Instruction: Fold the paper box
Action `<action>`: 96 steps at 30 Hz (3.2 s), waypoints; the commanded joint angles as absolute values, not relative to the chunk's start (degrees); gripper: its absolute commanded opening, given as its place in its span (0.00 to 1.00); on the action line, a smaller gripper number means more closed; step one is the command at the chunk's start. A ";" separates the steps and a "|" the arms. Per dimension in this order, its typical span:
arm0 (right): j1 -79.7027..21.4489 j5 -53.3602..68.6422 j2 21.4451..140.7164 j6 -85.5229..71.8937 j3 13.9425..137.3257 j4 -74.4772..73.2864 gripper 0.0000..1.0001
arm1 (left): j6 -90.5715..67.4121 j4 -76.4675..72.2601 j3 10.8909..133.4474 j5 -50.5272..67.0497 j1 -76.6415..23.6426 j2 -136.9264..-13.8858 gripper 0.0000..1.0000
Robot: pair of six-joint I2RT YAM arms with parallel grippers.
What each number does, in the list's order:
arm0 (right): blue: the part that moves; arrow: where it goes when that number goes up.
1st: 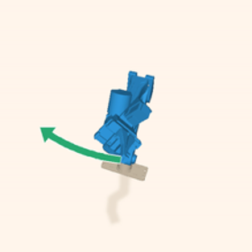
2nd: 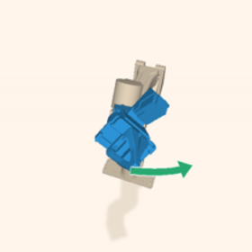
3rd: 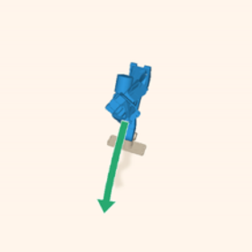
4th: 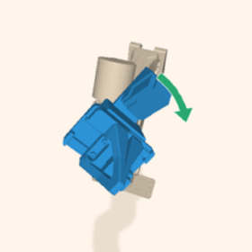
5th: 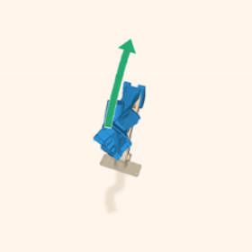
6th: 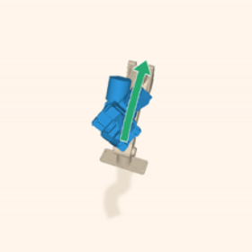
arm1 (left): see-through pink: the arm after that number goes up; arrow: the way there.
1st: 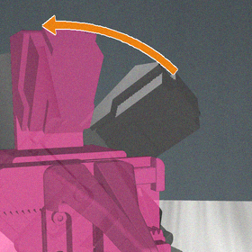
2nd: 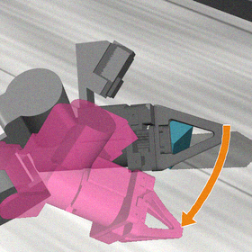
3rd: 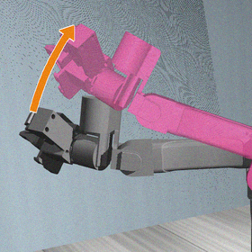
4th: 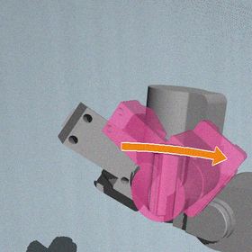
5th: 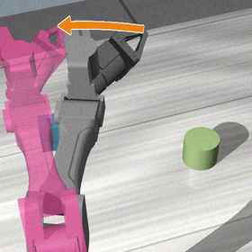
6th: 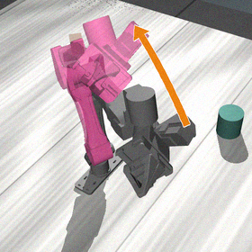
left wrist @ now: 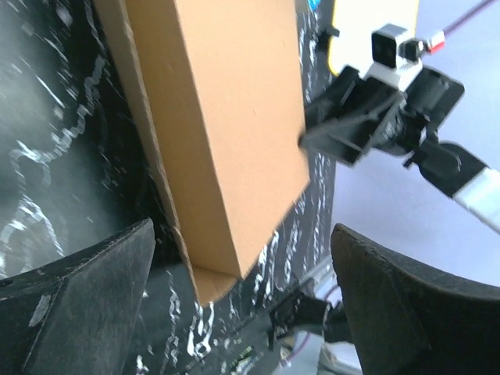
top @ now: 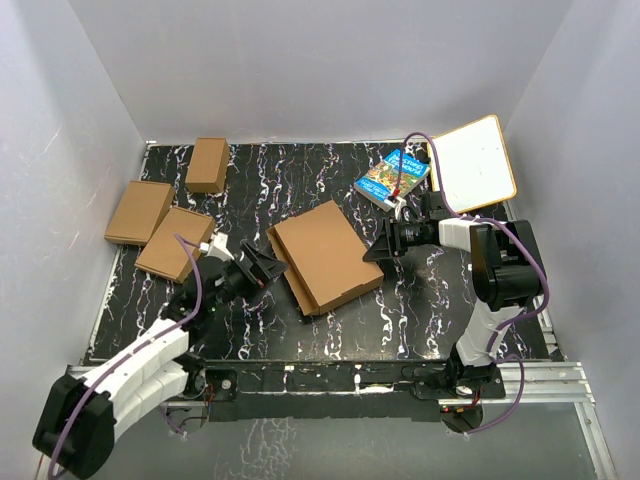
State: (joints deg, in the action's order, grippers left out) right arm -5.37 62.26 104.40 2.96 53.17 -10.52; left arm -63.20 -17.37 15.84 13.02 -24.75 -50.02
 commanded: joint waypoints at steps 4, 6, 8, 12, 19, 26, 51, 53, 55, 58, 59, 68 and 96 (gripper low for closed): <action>-6.24 53.17 106.70 7.38 53.44 -10.63 0.44 | -74.62 -12.51 13.70 -0.07 -39.70 -47.91 0.90; -6.24 53.14 106.67 7.39 53.46 -10.63 0.44 | -76.53 -13.89 13.49 -2.45 -43.86 -50.20 0.90; -6.23 53.16 106.61 7.44 53.45 -10.63 0.44 | -78.03 -14.85 13.72 -4.00 -46.67 -52.70 0.89; -6.24 53.25 106.68 7.41 53.45 -10.62 0.44 | -79.80 -16.65 14.59 -7.35 -50.97 -56.44 0.88; -6.25 53.40 106.61 7.42 53.55 -10.72 0.44 | -82.76 -17.66 17.31 -9.54 -54.12 -62.80 0.80; -6.28 53.37 106.61 7.40 53.53 -10.68 0.44 | -84.48 -16.81 18.89 -11.82 -55.62 -64.73 0.74; -6.28 53.55 106.88 7.30 53.35 -10.55 0.44 | -85.67 -16.41 22.97 -11.27 -56.93 -70.35 0.45; -6.41 53.54 106.88 7.36 53.35 -10.54 0.44 | -85.77 -16.52 23.23 -11.08 -56.95 -70.54 0.43; -6.42 53.52 106.88 7.32 53.35 -10.55 0.44 | -85.81 -16.57 23.45 -10.97 -57.02 -70.73 0.38; -6.50 53.37 106.88 7.31 53.35 -10.55 0.44 | -86.00 -16.75 23.75 -10.73 -57.04 -71.08 0.30; -6.50 53.37 106.88 7.30 53.35 -10.55 0.44 | -86.05 -16.89 23.77 -10.58 -57.09 -71.24 0.27; -6.68 53.22 107.05 7.30 53.44 -10.55 0.44 | -85.99 -17.94 24.06 -9.64 -57.04 -72.81 0.10; -6.67 53.38 107.56 7.73 53.85 -10.99 0.44 | -46.58 -9.27 24.29 2.56 -32.66 -55.40 0.97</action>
